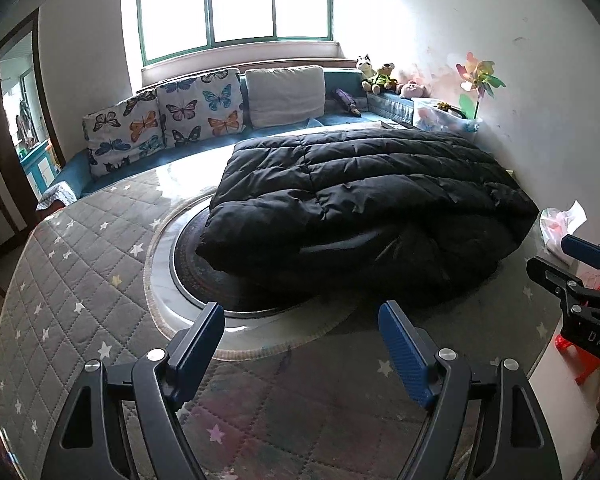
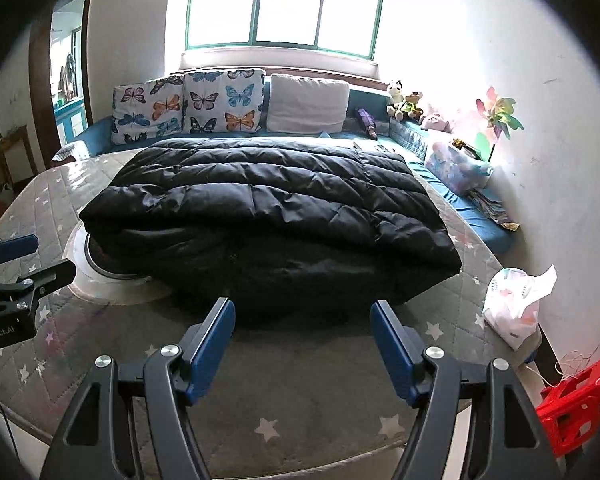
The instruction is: Fold large clothes
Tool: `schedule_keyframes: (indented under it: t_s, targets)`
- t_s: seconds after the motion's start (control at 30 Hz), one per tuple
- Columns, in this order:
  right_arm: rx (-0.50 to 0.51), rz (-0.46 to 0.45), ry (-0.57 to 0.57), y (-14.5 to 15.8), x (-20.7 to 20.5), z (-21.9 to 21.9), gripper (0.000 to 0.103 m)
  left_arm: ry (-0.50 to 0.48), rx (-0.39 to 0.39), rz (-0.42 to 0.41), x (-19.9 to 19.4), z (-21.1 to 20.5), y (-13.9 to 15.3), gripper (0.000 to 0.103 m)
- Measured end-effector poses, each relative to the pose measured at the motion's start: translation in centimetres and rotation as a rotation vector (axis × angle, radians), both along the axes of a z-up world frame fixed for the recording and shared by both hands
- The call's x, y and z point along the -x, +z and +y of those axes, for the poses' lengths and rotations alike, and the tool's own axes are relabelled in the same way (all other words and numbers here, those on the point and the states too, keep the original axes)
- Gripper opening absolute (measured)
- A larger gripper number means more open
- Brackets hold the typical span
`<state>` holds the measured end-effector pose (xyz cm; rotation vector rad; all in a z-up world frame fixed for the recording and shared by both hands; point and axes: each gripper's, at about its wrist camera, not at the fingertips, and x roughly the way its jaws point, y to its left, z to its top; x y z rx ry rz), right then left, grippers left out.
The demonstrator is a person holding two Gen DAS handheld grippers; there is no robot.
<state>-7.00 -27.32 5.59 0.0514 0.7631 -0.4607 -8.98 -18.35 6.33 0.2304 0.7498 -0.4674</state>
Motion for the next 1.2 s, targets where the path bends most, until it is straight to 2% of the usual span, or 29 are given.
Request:
schedule_keyframes:
  t_s: [1.2]
  targets:
    - [-0.004,-0.017,0.002,0.3,0.9,1.2,0.077,-0.034,-0.028,-0.018,1.2,-0.2,-0.8,0.085]
